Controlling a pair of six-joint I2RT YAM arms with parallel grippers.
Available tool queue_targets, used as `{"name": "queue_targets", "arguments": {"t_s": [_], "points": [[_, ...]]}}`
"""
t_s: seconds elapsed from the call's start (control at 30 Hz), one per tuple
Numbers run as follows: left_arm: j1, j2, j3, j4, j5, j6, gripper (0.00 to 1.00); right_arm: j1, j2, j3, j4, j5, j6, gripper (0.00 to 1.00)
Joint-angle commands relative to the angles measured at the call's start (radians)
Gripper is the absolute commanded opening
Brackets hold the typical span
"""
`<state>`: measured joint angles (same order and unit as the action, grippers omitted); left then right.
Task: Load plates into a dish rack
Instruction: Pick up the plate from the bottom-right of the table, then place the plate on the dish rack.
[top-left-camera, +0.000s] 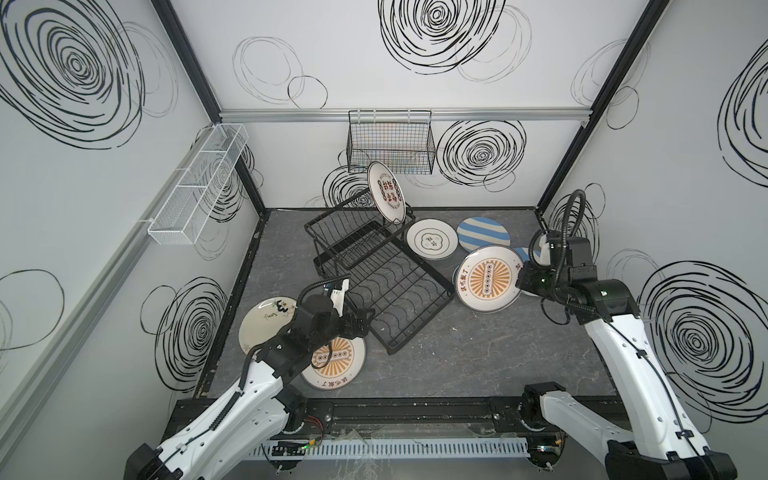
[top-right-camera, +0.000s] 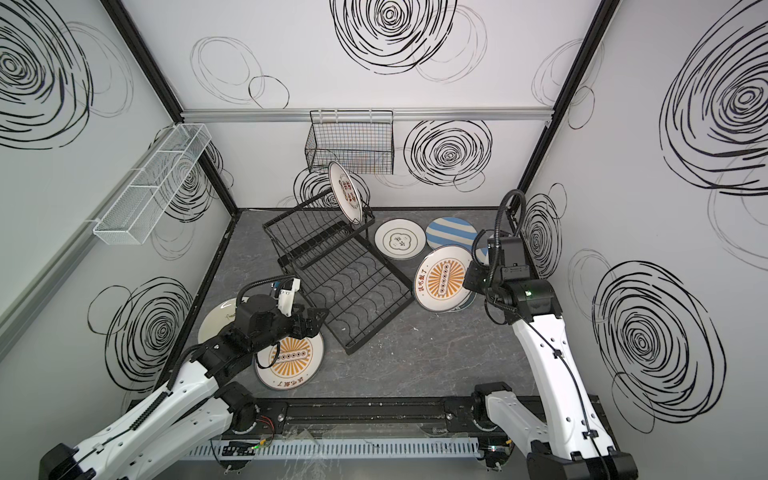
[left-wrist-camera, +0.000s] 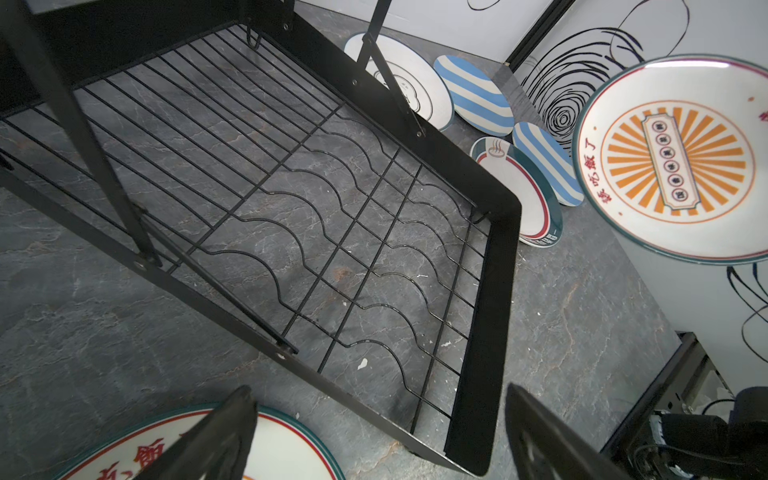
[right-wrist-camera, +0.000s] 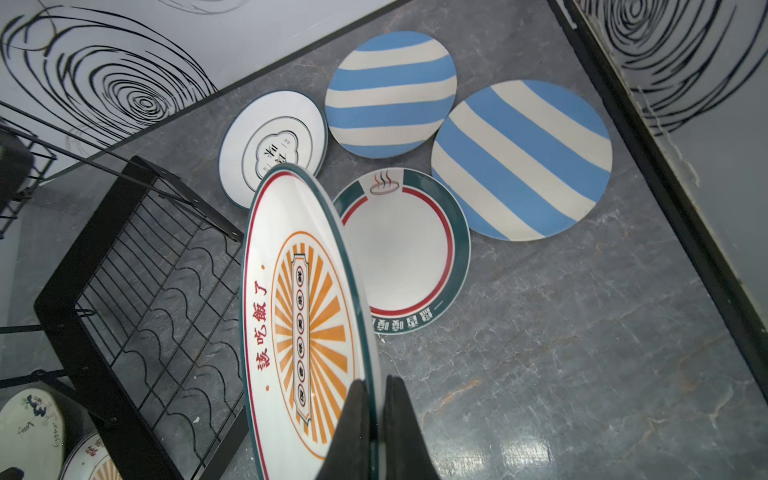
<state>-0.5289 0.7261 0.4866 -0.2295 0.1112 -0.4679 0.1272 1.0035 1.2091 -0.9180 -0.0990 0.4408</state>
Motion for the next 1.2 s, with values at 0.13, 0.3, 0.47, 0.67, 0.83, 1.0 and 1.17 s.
{"name": "queue_targets", "arguments": {"t_s": [0.13, 0.3, 0.47, 0.67, 0.83, 1.0, 1.17], "points": [[0.007, 0.009, -0.017, 0.064, 0.020, 0.001, 0.96, 0.234, 0.088, 0.219, 0.202, 0.198, -0.049, 0.00], [0.019, -0.009, -0.025, 0.063, 0.025, -0.011, 0.96, 0.440, 0.162, 0.348, 0.321, 0.418, -0.132, 0.00], [0.085, -0.010, -0.025, 0.065, 0.074, -0.013, 0.96, 0.581, 0.197, 0.376, 0.481, 0.577, -0.242, 0.00], [0.141, -0.030, -0.023, 0.064, 0.102, -0.012, 0.96, 0.775, 0.259, 0.372, 0.746, 0.794, -0.446, 0.00], [0.145, -0.019, -0.022, 0.069, 0.103, 0.000, 0.96, 0.839, 0.342, 0.366, 0.951, 0.875, -0.568, 0.00], [0.146, -0.029, -0.022, 0.064, 0.099, 0.001, 0.96, 0.858, 0.432, 0.377, 1.093, 0.939, -0.669, 0.00], [0.146, -0.044, -0.023, 0.058, 0.088, 0.000, 0.96, 0.859, 0.523, 0.394, 1.168, 0.957, -0.718, 0.00]]}}
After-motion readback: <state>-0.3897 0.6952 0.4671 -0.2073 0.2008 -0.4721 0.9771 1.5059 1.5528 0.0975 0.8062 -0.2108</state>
